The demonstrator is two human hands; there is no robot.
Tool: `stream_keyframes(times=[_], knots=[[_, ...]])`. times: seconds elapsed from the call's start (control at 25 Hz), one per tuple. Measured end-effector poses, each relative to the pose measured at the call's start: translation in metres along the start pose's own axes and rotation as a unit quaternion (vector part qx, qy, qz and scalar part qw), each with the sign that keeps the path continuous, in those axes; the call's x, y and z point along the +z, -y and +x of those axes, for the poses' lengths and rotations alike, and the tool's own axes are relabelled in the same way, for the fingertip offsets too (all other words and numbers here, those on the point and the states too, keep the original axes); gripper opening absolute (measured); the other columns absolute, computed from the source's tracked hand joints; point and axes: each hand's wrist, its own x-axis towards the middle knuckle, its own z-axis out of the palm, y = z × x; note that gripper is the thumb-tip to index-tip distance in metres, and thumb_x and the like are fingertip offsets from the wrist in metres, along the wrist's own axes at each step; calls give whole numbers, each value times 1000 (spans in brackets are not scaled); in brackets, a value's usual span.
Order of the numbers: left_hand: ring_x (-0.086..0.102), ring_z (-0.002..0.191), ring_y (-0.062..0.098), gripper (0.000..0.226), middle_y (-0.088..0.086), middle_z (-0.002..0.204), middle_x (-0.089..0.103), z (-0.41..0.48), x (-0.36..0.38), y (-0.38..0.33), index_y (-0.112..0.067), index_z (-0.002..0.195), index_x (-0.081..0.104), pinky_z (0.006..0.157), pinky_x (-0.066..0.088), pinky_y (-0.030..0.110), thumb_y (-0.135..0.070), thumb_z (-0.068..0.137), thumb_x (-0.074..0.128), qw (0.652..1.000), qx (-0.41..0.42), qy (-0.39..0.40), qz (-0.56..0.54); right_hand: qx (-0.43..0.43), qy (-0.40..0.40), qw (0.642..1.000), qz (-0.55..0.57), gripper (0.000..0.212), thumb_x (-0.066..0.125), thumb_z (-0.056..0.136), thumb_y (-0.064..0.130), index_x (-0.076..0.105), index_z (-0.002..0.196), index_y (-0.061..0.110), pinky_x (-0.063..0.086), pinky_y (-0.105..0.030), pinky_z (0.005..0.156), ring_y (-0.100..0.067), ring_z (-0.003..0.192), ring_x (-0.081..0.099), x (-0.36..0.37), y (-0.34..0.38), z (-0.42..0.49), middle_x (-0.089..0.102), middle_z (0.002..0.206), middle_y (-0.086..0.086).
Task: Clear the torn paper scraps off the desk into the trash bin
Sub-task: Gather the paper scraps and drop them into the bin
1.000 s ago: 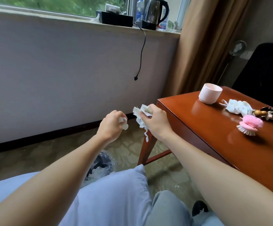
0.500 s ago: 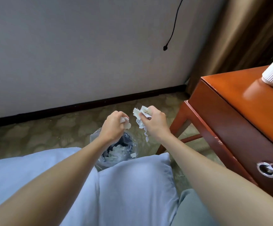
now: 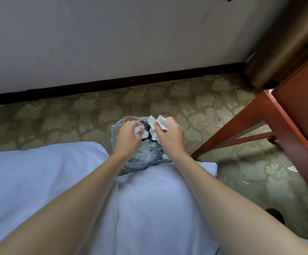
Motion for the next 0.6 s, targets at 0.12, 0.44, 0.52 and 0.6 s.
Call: stream_keyframes(times=[0.12, 0.44, 0.52, 0.6], knots=[[57, 103, 11, 15, -2, 108, 66, 3, 10, 20, -13, 107, 67, 85, 38, 19, -16, 99, 55, 1000, -17, -10, -24, 24, -15, 999, 25, 31, 60, 93, 33, 43, 76, 14, 33, -30, 48, -16, 53, 38, 25, -14, 5, 47, 61, 2], [55, 100, 7, 17, -5, 111, 66, 26, 21, 70, -16, 108, 67, 74, 35, 9, -24, 100, 54, 991, -113, -31, -71, 40, 3, 999, 14, 27, 58, 93, 39, 57, 90, 12, 52, -46, 66, -25, 71, 59, 68, -47, 26, 64, 76, -4], [56, 98, 8, 18, -5, 110, 66, 30, 27, 73, -16, 110, 66, 72, 36, 9, -24, 100, 53, 990, -117, -21, -71, 49, 12, 999, 20, 26, 58, 94, 38, 57, 91, 12, 52, -44, 68, -25, 74, 59, 75, -53, 32, 64, 77, -4], [58, 93, 11, 18, -5, 108, 66, 32, 33, 76, -18, 110, 65, 71, 39, 15, -26, 100, 53, 990, -121, -18, -73, 58, 24, 998, 19, 28, 56, 95, 41, 57, 94, 13, 52, -43, 69, -27, 81, 59, 81, -57, 36, 64, 80, -3]])
